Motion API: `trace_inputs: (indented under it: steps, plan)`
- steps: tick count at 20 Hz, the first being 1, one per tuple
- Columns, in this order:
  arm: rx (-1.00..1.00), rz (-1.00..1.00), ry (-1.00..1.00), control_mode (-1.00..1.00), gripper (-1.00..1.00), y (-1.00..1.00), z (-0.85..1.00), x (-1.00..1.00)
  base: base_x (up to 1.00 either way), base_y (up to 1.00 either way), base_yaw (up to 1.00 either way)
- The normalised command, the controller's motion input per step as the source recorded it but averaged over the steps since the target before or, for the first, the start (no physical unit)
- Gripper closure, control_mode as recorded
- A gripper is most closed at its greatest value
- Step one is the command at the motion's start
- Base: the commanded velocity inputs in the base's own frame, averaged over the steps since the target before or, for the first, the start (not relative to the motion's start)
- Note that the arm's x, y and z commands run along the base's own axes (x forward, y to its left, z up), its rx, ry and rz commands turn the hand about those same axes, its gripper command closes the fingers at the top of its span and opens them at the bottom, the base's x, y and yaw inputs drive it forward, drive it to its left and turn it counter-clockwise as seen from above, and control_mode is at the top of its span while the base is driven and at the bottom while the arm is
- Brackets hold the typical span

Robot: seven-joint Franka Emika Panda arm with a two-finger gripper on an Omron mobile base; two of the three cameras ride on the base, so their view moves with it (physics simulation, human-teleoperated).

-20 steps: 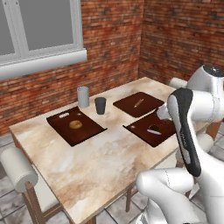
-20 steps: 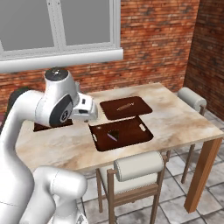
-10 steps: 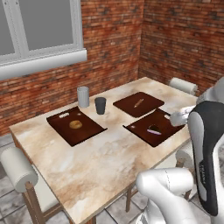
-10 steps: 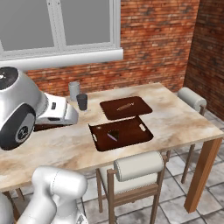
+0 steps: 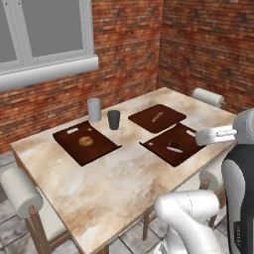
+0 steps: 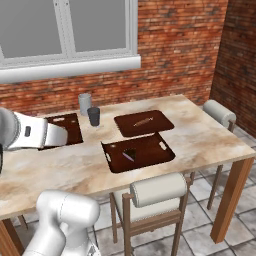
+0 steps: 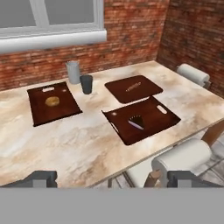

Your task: Take the cakes from the fridge and place them on the empty tray on the dining counter.

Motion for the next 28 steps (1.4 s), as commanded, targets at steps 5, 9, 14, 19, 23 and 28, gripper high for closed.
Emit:
trace_inputs:
  steps: [5, 9, 14, 19, 23, 28]
  plan:
    - [0.02, 0.00, -0.14, 1.00, -1.00, 0.10, 0.32, -0.23, -0.14, 0.00, 0.01]
    - [0.00, 0.00, 0.00, 1.00, -1.00, 0.00, 0.00, 0.00, -0.78, 0.00, 0.03]
    - [0.00, 0.00, 0.00, 1.00, -1.00, 0.00, 0.00, 0.00, -0.57, 0.15, 0.12]
    - [0.00, 0.00, 0.00, 1.00, -1.00, 0.00, 0.00, 0.00, 0.00, 0.50, 0.85]
    - [0.00, 0.00, 0.00, 1.00, -1.00, 0.00, 0.00, 0.00, 0.00, 0.11, 1.00]
    - [0.00, 0.00, 0.00, 1.00, -1.00, 0.00, 0.00, 0.00, 0.00, 0.02, 1.00]
